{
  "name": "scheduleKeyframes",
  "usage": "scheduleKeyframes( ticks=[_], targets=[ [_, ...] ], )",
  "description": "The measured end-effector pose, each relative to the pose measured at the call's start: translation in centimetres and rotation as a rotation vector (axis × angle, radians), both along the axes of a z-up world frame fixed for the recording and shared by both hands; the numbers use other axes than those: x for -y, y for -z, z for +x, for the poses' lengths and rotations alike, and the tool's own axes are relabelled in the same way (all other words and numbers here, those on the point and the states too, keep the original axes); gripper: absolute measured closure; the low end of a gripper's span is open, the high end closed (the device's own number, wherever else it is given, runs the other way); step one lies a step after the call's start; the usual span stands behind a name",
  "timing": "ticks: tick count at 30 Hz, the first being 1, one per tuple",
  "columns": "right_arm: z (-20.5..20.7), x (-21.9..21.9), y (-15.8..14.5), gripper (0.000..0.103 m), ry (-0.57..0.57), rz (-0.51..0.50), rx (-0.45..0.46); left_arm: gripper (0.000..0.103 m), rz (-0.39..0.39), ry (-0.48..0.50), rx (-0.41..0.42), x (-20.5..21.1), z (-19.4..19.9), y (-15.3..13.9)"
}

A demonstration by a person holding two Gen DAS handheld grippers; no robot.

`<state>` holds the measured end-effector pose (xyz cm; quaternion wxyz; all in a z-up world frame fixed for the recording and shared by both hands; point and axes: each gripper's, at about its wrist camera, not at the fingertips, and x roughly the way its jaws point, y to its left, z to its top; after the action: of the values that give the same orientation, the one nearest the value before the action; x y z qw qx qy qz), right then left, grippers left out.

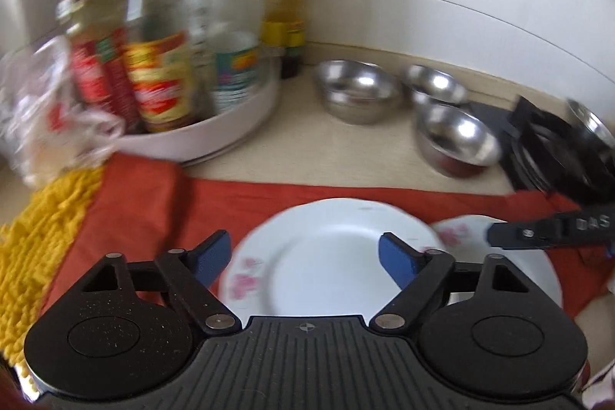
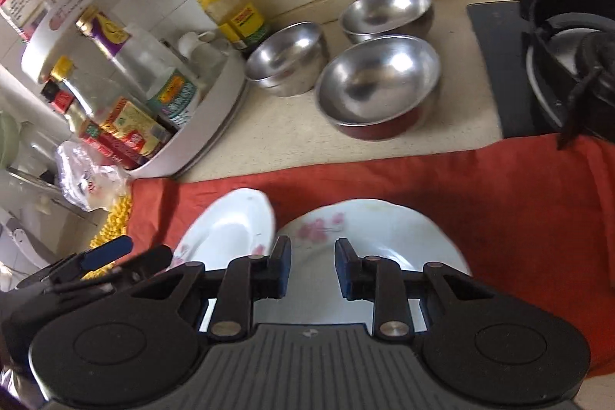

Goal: Organize plates and bowls

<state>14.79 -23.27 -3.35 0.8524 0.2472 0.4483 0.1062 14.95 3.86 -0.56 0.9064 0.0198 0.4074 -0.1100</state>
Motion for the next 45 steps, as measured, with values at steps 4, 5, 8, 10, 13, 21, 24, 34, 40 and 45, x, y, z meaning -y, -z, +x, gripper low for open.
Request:
scheduleKeyframes(
  ticks=[4,5,8,10,13,21,24,34,40,45],
  targets=[
    [3.3,-3.1,0.0,0.075,-0.096,-0.097,-0.007,0.014,-0.032,-0.099,-0.14,-3.4,1.3,2.4],
    [4.3,-4.0,0.3,0.076,-0.132,-0.119,-0.008,0.014,-0.061,-0.104,-0.174,-3.9,1.1,3.0],
    [6.6,-5.7,1.3,0.075,-0.19,-0.166,-0.041,0.014,-0.163,-0.092,-0.274,-4.8,0.5,4.9],
    [7.8,-6.4,2.0,0.074,-0.209,-0.176,-0.063,0.01,-0.202,-0.087,-0.269,-4.7,0.3,5.3],
    [9.0,-7.2,2.8,0.074,-0.251,-0.172,-0.102,0.01,-0.226,-0.07,-0.27,-4.4,0.8,5.5],
    [9.2,-7.6,2.8,0.068,-0.291,-0.137,-0.136,0.012,-0.219,-0.09,-0.266,-3.3,2.3,5.4],
    [8.5,-7.1,1.8,0.068,-0.285,-0.11,-0.112,0.013,-0.202,-0.086,-0.25,-2.8,2.3,4.8],
    [4.9,-3.8,-1.0,0.068,-0.208,-0.097,-0.065,0.013,-0.167,0.024,-0.229,0.7,1.8,3.7],
    [2.1,-1.2,-0.8,0.068,-0.116,-0.094,-0.084,0.013,-0.158,0.118,-0.234,3.2,1.3,4.1],
    [-0.2,1.0,-0.2,0.068,-0.035,-0.099,-0.104,0.013,-0.139,0.197,-0.234,5.6,0.5,4.3]
  ],
)
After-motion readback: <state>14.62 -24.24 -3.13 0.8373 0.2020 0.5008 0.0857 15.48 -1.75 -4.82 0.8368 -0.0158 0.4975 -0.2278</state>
